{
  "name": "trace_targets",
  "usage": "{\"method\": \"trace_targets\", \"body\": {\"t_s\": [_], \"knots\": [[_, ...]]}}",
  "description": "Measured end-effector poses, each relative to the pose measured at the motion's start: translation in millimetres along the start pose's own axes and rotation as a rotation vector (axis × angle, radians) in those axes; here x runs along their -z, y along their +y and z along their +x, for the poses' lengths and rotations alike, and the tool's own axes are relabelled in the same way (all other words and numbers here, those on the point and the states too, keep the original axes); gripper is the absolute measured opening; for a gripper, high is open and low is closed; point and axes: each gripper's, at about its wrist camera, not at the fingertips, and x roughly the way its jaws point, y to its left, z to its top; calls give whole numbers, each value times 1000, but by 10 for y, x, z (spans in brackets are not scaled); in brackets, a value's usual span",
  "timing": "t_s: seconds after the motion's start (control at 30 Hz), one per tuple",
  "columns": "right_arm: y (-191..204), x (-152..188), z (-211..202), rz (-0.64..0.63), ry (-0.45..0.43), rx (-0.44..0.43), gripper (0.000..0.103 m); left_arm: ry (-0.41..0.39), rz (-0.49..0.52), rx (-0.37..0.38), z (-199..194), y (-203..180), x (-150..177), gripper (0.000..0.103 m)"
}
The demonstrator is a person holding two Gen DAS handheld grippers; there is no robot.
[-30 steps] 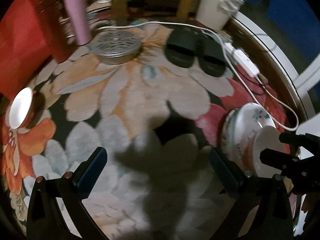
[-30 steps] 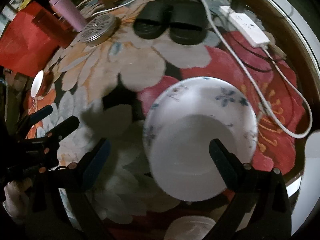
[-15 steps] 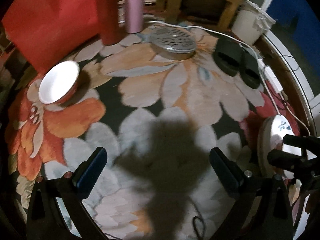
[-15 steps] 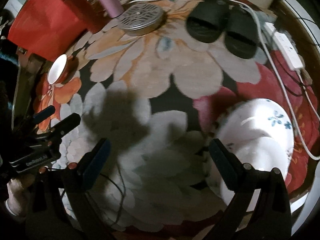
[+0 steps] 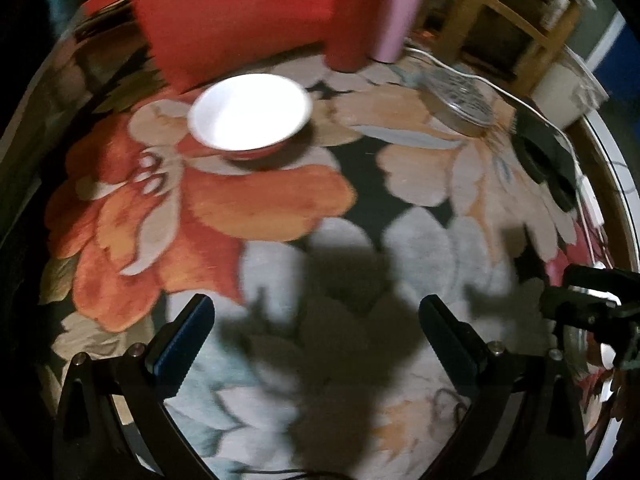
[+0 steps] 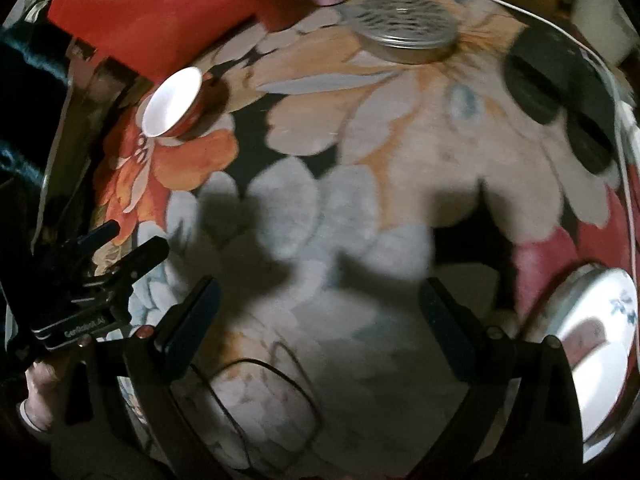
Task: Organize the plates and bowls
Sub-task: 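Move the right gripper from the stack to the last white bowl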
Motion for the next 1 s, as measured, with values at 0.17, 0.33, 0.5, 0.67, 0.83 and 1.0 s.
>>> {"method": "trace_targets", "body": {"t_s": [0.17, 0.33, 0.5, 0.67, 0.83, 1.0], "knots": [[342, -190, 216, -39, 26, -25, 100, 1, -66, -33, 0, 435, 15, 102], [652, -330, 400, -68, 47, -42, 100, 1, -125, -57, -17, 818, 31, 102], [852, -551, 594, -33, 53, -64, 99, -2, -175, -65, -36, 1115, 17, 102], [1029, -801, 777, 37, 52, -108, 98, -14, -220, -73, -85, 1342, -20, 102], [1065, -1021, 990, 193, 55, -168, 97, -21, -260, -80, -127, 1540, -25, 102], [1150, -1228, 1159, 277, 38, -185, 84, -22, -286, -75, -146, 1673, 48, 102]]}}
